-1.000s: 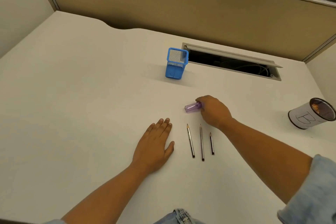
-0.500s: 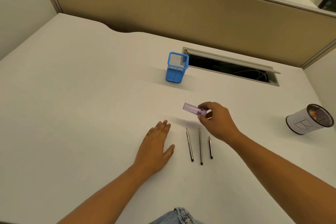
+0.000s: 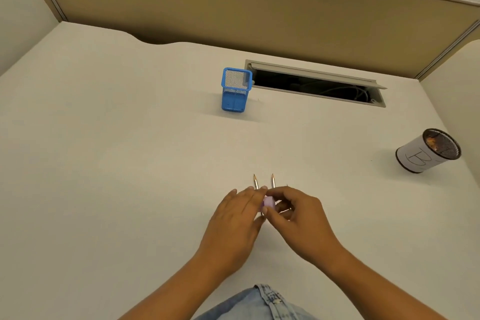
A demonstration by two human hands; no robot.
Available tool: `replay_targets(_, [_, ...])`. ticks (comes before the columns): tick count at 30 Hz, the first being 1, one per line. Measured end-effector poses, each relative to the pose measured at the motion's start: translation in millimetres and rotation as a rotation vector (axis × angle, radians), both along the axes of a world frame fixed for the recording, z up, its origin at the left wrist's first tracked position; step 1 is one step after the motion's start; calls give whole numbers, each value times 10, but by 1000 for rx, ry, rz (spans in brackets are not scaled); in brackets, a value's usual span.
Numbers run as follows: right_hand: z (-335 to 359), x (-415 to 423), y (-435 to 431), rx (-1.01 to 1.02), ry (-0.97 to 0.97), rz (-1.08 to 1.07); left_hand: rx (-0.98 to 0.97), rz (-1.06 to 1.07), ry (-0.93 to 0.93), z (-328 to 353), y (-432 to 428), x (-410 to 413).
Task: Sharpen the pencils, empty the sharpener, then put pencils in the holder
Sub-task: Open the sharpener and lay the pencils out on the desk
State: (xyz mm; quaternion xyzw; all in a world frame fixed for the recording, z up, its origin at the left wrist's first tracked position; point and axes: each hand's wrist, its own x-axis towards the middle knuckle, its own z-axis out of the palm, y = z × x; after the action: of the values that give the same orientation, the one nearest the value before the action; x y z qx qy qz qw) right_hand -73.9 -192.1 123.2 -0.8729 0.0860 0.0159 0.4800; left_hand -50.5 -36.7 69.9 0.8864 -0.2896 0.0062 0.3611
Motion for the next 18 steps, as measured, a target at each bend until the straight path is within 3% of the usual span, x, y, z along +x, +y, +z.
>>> replay_targets(2, [12, -41, -7, 44, 19, -12, -92, 31, 82, 44, -15, -9])
replay_targets(9, [7, -77, 11, 59, 1, -81, -129, 43, 226, 25, -44, -61])
replay_targets(18, [-34, -37, -4, 139, 62, -150, -138, 88, 232, -37, -40, -105])
